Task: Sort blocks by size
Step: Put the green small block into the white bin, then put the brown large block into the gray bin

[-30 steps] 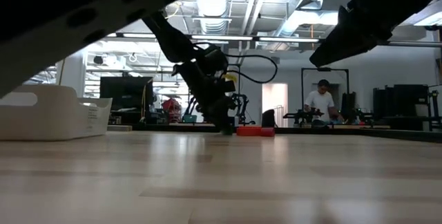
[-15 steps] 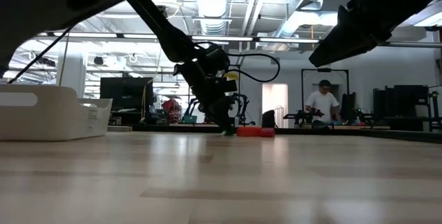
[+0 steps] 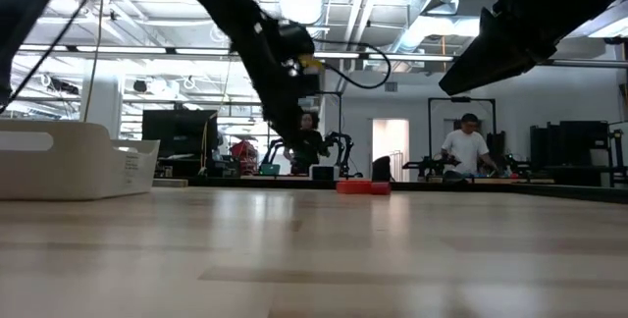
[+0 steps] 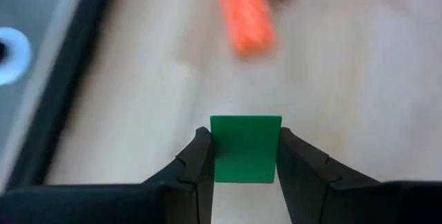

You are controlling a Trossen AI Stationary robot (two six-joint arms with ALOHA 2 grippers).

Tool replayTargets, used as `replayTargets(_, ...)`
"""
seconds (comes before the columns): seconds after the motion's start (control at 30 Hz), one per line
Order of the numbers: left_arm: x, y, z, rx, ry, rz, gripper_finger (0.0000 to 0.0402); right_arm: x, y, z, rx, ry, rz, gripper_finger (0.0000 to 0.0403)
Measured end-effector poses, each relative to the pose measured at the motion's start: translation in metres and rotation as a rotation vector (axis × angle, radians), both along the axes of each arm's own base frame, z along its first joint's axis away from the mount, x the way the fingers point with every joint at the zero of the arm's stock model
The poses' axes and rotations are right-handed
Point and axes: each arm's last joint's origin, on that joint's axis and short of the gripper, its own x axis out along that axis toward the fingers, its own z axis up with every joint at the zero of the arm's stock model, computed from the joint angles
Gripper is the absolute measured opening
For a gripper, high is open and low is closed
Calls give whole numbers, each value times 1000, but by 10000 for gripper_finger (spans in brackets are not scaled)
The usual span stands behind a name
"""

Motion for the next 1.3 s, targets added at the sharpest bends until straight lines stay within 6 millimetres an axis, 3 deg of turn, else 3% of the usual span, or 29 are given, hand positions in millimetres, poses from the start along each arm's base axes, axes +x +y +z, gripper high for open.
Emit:
replayTargets(0.1, -16, -32, 11, -49, 90, -50, 118, 1, -3, 0, -4, 3, -10, 187)
replayTargets(0.27, -55, -90, 14, -139, 202, -82, 118, 8, -17, 1, -40, 23, -39, 187)
replayTargets(0.47, -108, -150, 26, -215, 142, -41, 118, 21, -38, 2, -55, 50, -7, 187)
replayTargets(0.6, -142, -173, 34, -207, 118, 34, 120, 31, -51, 7, -51, 26, 40, 187)
replayTargets(0.77, -187, -176, 18, -111, 259, 232, 122, 40, -59, 15, -52, -37, 100, 187)
replayTargets(0.9, -204, -171, 5, -40, 287, 336, 133, 44, -63, 19, -45, -81, 129, 187)
replayTargets(1.13, -205, -164, 7, -38, 298, 333, 216, 44, -64, 19, -38, -84, 136, 187)
replayTargets(1.3, -200, -155, 28, -6, 238, 360, 244, 44, -61, 18, -86, -79, 179, 187)
